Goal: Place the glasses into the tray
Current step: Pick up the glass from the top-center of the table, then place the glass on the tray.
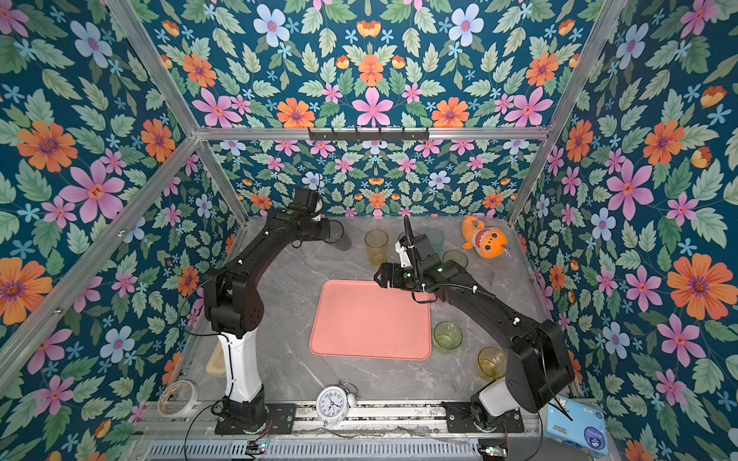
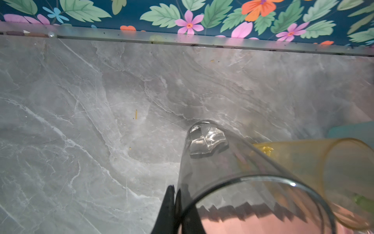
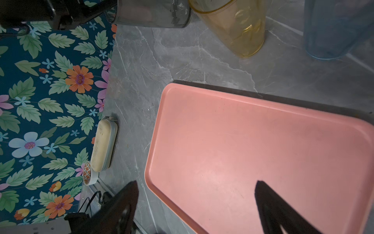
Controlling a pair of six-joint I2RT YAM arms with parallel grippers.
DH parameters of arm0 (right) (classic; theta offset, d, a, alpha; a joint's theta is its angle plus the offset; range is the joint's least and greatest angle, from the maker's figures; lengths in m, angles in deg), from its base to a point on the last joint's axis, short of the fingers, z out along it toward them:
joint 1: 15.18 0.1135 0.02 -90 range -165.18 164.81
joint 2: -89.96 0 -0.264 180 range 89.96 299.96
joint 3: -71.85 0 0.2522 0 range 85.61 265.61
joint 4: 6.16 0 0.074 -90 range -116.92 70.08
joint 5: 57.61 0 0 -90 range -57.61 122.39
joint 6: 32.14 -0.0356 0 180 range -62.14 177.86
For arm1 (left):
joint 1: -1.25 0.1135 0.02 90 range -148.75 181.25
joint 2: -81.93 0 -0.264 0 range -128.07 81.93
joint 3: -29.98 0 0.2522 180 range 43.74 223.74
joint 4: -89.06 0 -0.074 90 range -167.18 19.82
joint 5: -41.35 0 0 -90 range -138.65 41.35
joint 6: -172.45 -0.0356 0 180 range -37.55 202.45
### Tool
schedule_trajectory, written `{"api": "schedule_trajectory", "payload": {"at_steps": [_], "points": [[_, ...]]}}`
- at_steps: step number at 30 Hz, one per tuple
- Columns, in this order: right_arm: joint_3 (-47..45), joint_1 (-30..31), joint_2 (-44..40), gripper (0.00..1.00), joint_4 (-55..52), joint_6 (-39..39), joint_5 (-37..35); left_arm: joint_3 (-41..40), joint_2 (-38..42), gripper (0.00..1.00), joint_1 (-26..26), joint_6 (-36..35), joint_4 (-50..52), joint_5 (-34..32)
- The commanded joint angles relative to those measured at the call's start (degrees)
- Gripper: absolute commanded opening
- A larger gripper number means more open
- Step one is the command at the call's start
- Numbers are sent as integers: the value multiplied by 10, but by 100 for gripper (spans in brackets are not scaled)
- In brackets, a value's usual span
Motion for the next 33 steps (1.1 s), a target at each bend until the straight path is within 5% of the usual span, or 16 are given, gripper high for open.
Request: {"api": "schedule_trajectory", "payload": {"at_steps": [1, 18, 33], "points": [[2, 0, -7, 91, -9, 10, -11, 1, 23, 0, -5, -13, 40, -13], [9, 1, -9, 91, -16, 17, -21, -46, 127, 0, -75, -25, 244, -27], [2, 0, -17, 91, -22, 18, -30, -124, 124, 0, -90, -26, 223, -30]]}}
